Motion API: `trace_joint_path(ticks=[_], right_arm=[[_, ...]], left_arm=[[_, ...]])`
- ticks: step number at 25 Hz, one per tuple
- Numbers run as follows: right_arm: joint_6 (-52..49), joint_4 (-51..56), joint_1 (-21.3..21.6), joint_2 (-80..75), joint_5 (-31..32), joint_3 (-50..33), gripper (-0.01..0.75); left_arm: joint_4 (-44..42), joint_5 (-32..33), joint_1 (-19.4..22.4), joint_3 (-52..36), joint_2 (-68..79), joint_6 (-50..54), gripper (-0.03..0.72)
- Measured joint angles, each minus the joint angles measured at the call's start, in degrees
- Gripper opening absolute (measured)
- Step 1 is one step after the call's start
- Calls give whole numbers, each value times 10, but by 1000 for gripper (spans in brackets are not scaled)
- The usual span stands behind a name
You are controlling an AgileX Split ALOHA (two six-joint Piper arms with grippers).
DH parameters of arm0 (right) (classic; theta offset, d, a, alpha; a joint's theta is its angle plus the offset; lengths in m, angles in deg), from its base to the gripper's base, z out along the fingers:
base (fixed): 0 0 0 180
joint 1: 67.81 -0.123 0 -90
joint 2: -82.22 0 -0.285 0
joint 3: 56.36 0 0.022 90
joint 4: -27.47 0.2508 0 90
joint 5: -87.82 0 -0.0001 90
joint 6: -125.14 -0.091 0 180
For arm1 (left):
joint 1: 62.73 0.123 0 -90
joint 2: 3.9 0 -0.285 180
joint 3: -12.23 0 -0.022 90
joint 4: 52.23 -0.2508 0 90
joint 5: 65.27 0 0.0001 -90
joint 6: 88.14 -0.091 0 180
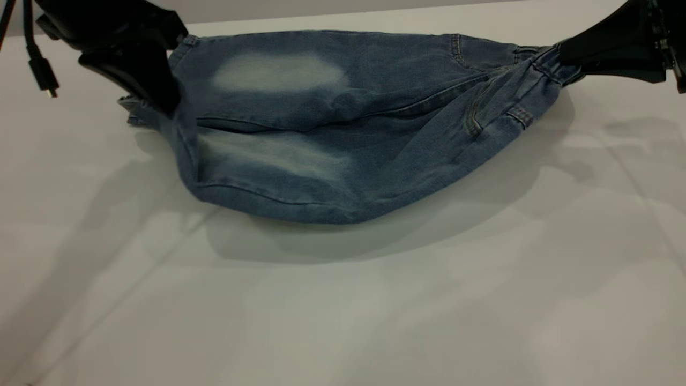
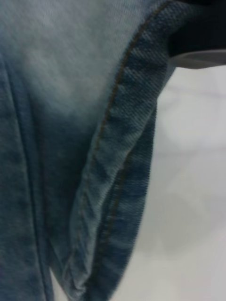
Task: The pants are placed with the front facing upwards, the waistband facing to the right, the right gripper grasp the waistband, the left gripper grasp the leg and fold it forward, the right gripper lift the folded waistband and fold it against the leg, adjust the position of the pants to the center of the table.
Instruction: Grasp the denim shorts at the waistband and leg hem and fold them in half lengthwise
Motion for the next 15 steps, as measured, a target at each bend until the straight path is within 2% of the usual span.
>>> trace_joint_path(ticks=[15], right_arm=[[-74,-32,10,-1,0,75,43]], left_arm=[[17,6,0,115,0,-5,58]])
